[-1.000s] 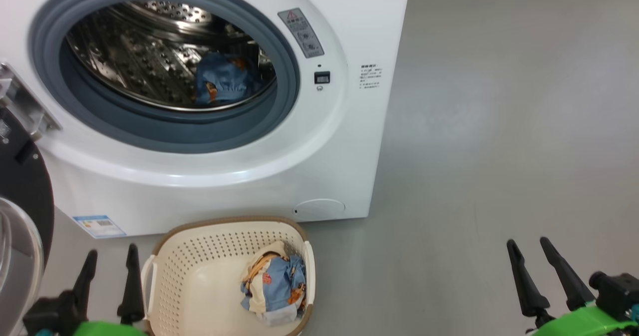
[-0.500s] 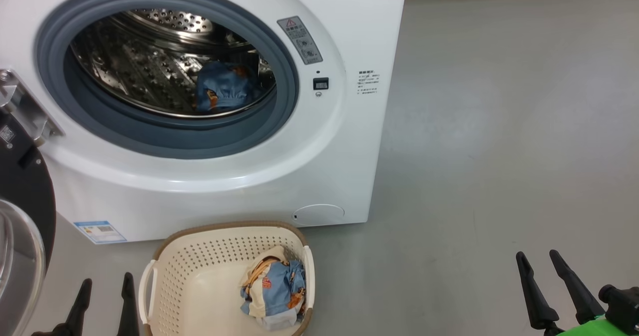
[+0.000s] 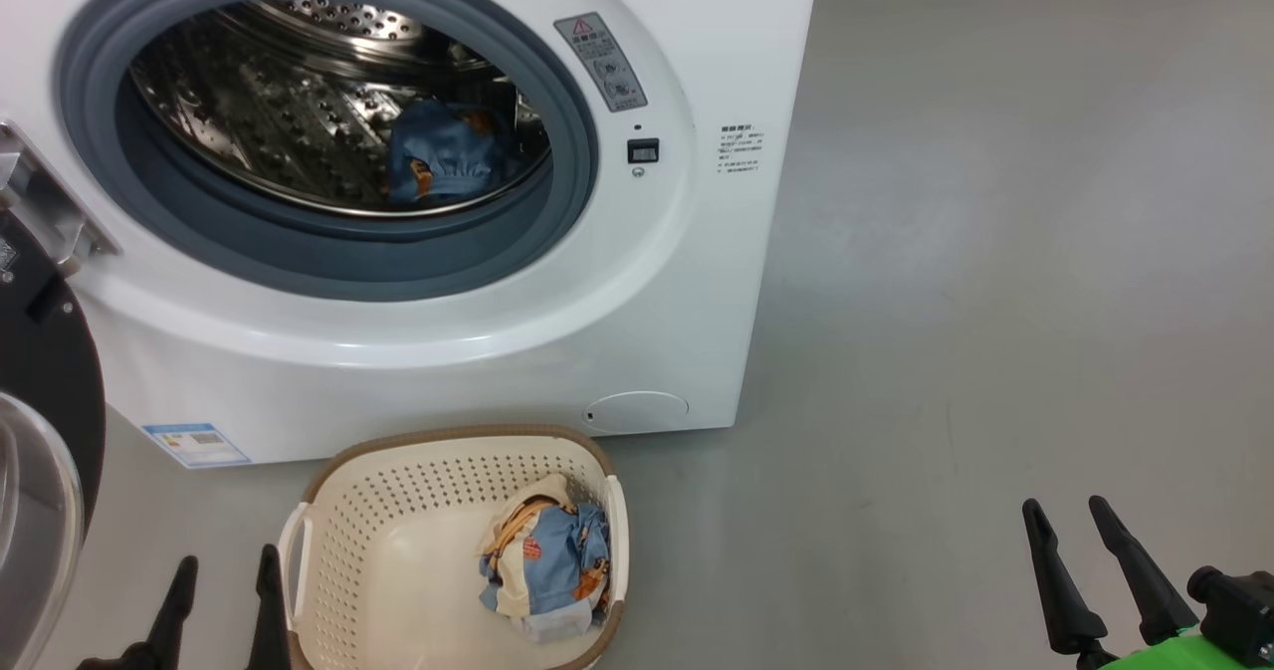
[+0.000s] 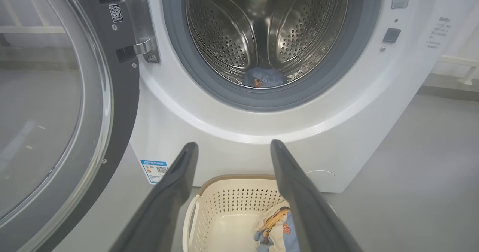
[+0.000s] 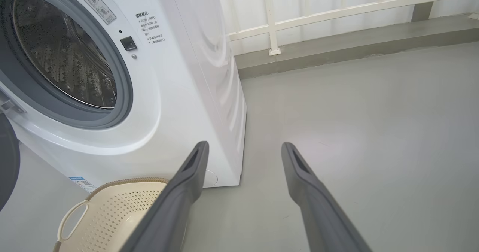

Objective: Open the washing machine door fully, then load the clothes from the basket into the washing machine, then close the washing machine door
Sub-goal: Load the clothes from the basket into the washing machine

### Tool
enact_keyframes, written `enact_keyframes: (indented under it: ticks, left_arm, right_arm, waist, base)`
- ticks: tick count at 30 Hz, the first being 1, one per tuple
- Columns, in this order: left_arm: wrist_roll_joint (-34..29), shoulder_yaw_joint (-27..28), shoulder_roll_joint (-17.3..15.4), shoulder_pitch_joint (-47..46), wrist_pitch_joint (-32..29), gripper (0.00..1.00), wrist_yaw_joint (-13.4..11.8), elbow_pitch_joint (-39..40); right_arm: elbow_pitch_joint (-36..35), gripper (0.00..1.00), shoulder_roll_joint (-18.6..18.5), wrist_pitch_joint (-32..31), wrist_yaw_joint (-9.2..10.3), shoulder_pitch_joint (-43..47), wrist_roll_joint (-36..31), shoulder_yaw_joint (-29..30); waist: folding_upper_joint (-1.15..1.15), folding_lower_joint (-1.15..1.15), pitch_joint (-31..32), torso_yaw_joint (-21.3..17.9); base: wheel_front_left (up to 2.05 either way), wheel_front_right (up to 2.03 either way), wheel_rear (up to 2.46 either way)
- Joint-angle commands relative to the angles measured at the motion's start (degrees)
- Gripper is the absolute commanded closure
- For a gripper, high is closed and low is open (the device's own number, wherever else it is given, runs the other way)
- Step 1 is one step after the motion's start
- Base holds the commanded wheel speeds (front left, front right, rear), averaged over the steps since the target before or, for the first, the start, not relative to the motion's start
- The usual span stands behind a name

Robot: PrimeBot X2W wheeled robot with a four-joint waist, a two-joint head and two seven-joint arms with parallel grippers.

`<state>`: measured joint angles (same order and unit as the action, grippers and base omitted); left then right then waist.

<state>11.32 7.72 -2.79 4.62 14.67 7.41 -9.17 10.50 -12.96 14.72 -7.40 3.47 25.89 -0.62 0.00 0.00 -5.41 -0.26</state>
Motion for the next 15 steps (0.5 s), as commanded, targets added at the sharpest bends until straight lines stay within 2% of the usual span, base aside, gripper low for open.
enact_keyframes:
  ticks: [1, 15]
  left_arm:
    - [0.10, 1.09, -0.50, -2.32, 0.33, 0.00, 0.08, 0.50]
    - [2.51, -4.57, -0.94, -10.08, 0.33, 0.00, 0.08, -10.45]
  right_arm:
    - [-1.53, 0.00, -0.77, 0.28, -0.09, -1.76, 0.12, -0.94]
    - [-2.51, 0.00, 1.50, 0.28, -0.09, -6.33, -0.95, -1.43]
  waist:
    - [0.00, 0.00, -0.71, 0.02]
    - [0.00, 0.00, -8.70, -0.86]
  base:
    - [0.00, 0.00, 0.00]
    - [0.00, 0.00, 0.00]
